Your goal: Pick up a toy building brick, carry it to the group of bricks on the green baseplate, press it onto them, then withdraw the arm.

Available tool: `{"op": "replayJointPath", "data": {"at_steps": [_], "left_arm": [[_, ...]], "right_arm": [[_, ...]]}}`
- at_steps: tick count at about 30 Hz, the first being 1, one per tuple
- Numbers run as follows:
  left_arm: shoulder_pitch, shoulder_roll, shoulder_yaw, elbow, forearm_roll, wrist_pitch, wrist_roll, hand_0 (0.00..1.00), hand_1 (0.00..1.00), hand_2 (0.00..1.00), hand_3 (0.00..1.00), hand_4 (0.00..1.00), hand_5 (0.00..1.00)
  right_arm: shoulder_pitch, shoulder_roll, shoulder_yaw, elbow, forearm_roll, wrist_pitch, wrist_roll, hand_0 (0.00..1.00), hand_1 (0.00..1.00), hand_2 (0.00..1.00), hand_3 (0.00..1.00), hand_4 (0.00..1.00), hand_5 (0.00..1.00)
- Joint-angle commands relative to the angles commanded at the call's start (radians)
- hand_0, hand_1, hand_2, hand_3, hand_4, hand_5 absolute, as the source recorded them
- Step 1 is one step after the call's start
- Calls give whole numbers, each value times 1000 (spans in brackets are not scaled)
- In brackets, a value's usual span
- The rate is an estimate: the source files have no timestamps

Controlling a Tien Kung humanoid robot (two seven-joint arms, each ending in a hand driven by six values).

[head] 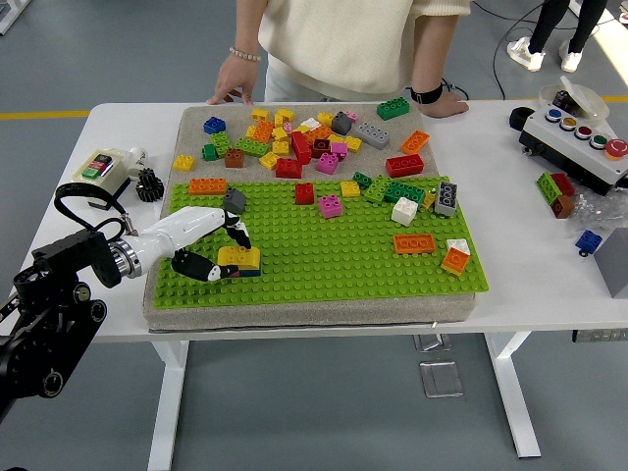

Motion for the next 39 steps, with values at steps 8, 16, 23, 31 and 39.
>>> {"op": "replayJointPath", "data": {"at_steps": [8, 16, 23, 31, 39], "left_arm": [[-1, -1, -2, 0, -4, 1, 0, 768, 665, 584, 564, 760, 35], [-4, -4, -3, 1, -11, 5, -2, 770, 676, 586, 568, 791, 56], [-4, -3, -6, -3, -11, 1, -3, 775, 682, 586, 570, 806, 62], [-1, -2, -16, -21, -27, -21, -11, 779, 691, 591, 575, 829, 75], [6, -1, -36, -45, -62, -32, -21, 851, 739, 703, 638, 998, 322]], "right_arm": [[-1, 0, -1, 0, 1, 1, 1, 728, 659, 706, 588, 918, 500], [1, 0, 0, 0, 2, 2, 2, 729, 659, 706, 587, 918, 500], [1, 0, 0, 0, 3, 3, 3, 729, 659, 706, 587, 918, 500], [0, 0, 0, 0, 5, 3, 4, 729, 659, 706, 587, 918, 500], [-1, 1, 0, 0, 6, 3, 4, 730, 659, 706, 587, 917, 500]]}}
